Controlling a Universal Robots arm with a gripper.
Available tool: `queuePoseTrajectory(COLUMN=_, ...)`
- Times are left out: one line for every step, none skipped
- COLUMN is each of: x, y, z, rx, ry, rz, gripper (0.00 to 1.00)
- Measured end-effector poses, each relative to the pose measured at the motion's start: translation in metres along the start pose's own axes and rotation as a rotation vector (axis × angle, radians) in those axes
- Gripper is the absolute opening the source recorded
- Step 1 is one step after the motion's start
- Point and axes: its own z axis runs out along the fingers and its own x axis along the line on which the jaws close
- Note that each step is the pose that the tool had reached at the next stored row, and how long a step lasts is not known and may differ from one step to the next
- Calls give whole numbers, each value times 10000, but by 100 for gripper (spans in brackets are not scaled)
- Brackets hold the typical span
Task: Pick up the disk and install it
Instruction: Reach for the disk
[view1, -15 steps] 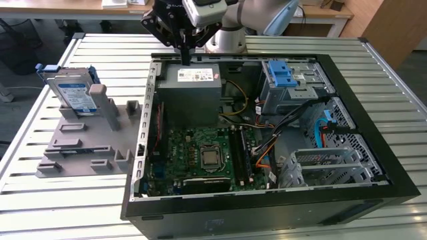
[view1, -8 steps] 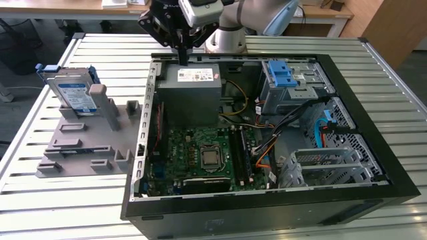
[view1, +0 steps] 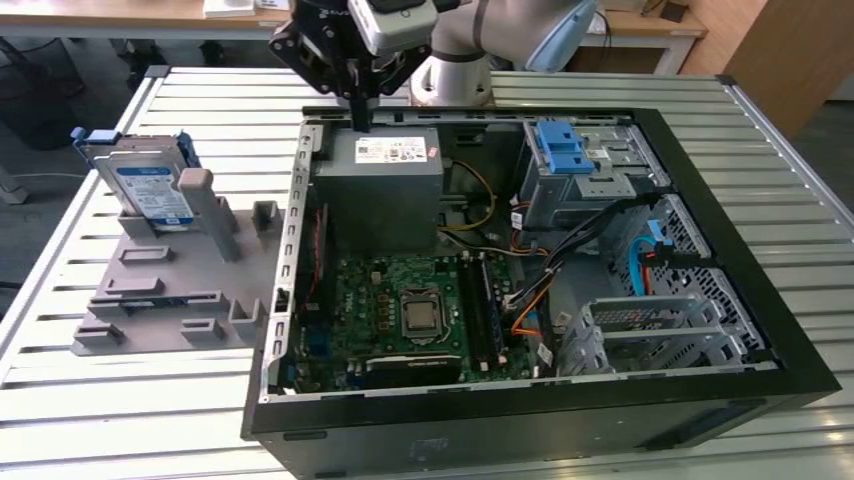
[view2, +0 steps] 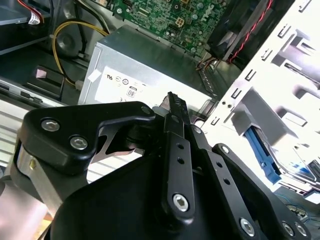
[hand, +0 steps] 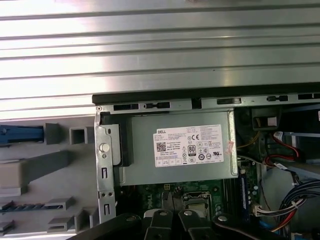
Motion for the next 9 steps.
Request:
queuePoseTrajectory(x=7, y=0, z=0, rx=0, ry=0, rz=0, gripper=11)
queuePoseTrajectory(x=13, y=-1, z=1, rx=0, ry=0, rz=0, gripper=11)
queuePoseTrajectory(x=18, y=-1, z=2, rx=0, ry=0, rz=0, gripper=11)
queuePoseTrajectory(x=24, y=-1, z=2, rx=1, ry=1, rz=0, gripper=11)
queuePoseTrajectory(x=30, y=-2, z=3, rx=0, ry=1, rz=0, gripper=11)
queuePoseTrajectory(x=35, y=-2, z=3, rx=0, ry=1, rz=0, gripper=11)
queuePoseTrajectory(x=40, y=-2, z=4, rx=0, ry=2, rz=0, gripper=11)
queuePoseTrajectory(x=45, y=-3, z=5, rx=0, ry=2, rz=1, gripper=11)
queuePoseTrajectory(x=50, y=-3, z=5, rx=0, ry=3, rz=0, gripper=11)
